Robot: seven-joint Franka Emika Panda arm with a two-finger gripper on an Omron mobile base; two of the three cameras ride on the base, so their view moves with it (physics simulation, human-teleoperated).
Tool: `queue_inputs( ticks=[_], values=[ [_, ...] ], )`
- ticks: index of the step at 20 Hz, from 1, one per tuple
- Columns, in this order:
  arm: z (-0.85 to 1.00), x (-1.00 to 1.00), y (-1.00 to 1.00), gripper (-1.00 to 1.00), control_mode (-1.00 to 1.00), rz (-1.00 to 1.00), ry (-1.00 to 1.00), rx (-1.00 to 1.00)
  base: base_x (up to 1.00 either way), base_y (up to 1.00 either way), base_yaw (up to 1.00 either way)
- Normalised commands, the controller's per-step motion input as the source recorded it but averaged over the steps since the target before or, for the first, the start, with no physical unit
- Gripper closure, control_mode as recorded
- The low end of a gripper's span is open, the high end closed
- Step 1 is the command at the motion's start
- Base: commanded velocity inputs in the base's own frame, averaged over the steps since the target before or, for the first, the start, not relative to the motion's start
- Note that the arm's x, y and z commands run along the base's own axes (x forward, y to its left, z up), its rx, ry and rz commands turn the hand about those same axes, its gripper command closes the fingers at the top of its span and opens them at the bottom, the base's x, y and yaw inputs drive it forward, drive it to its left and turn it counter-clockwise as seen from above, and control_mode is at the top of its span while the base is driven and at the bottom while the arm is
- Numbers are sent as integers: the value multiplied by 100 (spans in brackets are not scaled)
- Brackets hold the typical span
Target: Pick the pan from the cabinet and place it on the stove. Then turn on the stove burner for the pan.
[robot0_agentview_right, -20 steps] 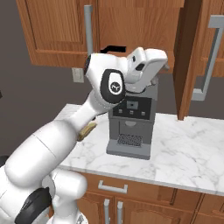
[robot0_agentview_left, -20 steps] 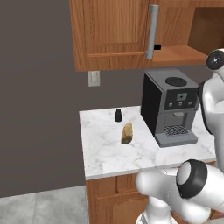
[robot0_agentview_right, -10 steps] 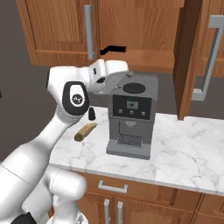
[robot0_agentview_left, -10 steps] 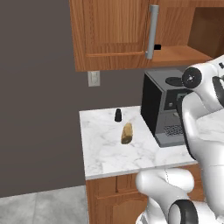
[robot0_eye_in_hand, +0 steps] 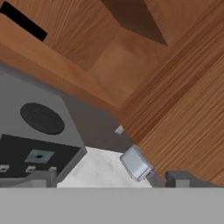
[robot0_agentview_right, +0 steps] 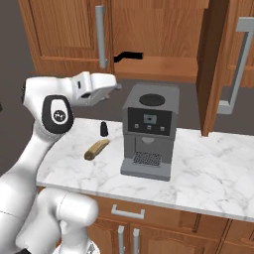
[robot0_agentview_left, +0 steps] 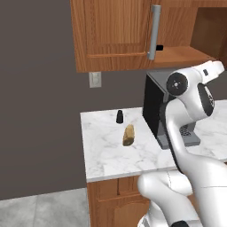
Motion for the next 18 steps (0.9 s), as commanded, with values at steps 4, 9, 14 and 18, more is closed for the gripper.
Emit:
queue_inputs(
  ticks=[4, 9, 14, 18],
  values=[
    [0, 0, 54, -100, -100, 13, -7, 17, 0, 0, 0],
    [1, 5, 37, -100, -100, 15, -9, 20, 0, 0, 0],
    [0, 13, 19, -100, -100, 19, -19, 20, 0, 0, 0],
    [9, 10, 16, -100, -100, 19, -23, 15, 0, 0, 0]
  ],
)
